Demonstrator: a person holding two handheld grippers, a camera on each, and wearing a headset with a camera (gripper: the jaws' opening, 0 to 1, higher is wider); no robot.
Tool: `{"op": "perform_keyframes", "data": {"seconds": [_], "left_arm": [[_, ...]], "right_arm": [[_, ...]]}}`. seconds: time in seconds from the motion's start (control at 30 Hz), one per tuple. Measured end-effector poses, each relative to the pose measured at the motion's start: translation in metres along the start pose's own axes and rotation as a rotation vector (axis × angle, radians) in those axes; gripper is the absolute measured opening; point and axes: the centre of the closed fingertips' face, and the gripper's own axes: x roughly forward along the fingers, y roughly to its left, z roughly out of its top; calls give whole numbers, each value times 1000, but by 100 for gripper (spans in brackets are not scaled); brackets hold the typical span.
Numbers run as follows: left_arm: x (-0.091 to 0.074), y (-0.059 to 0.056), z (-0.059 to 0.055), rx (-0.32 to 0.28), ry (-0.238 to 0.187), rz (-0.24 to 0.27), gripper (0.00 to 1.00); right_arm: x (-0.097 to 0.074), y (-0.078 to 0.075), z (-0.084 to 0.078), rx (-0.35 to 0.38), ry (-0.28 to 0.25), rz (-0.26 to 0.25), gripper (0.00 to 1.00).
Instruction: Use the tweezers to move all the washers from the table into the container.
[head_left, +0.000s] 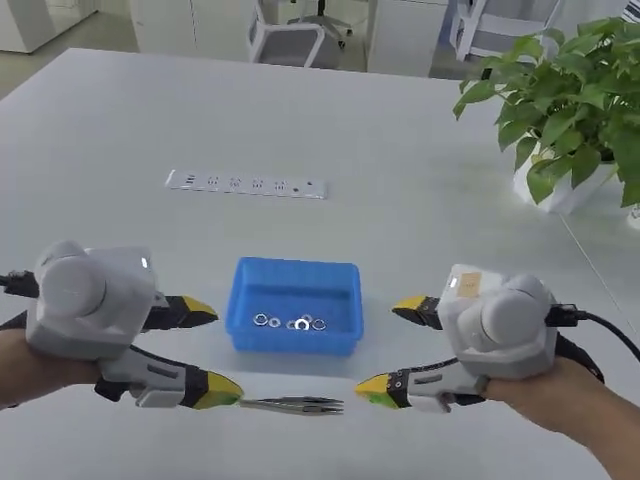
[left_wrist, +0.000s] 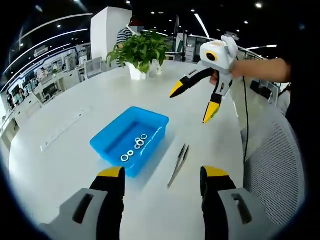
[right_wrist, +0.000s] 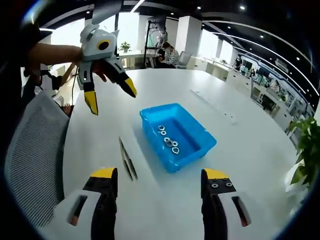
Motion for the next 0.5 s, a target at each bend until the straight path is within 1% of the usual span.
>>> {"op": "perform_keyframes", "data": {"seconds": [0.03,0.1,0.17,0.23,0.37,0.5], "left_arm": [[-1,-1,1,-5,-8,1,70],[-4,-2,6,-17,-37,14,76],[-5,-4,8,-23,-50,17,81],[-5,-5,9,-25,-52,17,84],[-5,-6,13,-17,-70,22,92],[-5,-8,13,-17,-74,16,99]], "right_arm": [[-1,0,0,4,-2,-2,72],[-4,0,-1,14,-11,-13,75],[-7,0,-1,26,-20,-19,78],[-9,1,-1,36,-31,-19,82],[-11,4,-2,43,-42,-14,91],[-14,7,-3,46,-47,-11,97]]}}
